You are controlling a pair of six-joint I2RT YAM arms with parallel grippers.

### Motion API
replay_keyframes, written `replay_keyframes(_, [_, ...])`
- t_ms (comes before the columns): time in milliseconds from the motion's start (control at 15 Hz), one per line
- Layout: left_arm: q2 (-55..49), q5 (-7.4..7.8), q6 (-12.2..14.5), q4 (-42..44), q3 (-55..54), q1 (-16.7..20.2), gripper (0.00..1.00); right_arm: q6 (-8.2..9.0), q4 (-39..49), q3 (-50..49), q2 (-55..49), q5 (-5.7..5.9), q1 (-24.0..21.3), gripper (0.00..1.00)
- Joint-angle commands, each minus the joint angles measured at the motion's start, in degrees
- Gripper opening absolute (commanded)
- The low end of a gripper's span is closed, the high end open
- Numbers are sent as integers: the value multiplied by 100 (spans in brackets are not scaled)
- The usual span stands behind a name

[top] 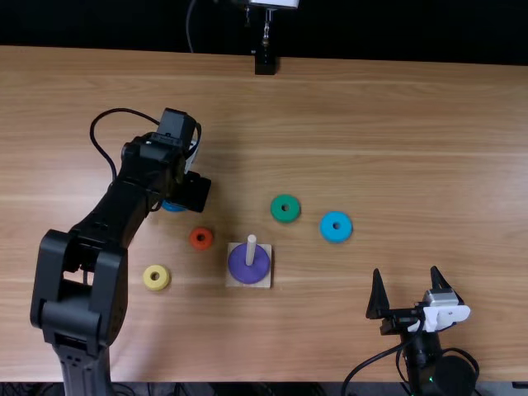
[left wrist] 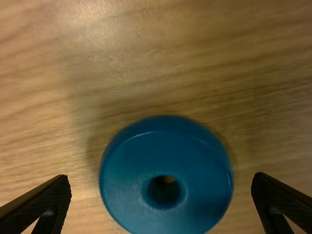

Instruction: Build the Hanoi tower: stack the rings onto the peg from bottom to top in this color order: purple, dark blue, light blue, dark green, light green, yellow, orange.

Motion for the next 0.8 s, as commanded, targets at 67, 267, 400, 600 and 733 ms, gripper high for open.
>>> replay_keyframes(67, [58,12,-11,-15,150,-92,100,-19,33,-49,-73,-29,-77,100])
replay_keyframes(267, [217,12,-21,-36,141,-92,100,-19,33,-49,-73,-29,-77,100])
replay_keyframes(400, [225,12,-11,-25,141,-101,100,-19,33,-49,-73,-29,-77,100])
replay_keyframes(600, [225,12,-11,-36,141,-101,100,-19,33,-49,-73,-29,-77,100])
replay_keyframes(733, [225,12,-11,-36,141,-101,100,-19,22,-49,-73,-29,-77,100])
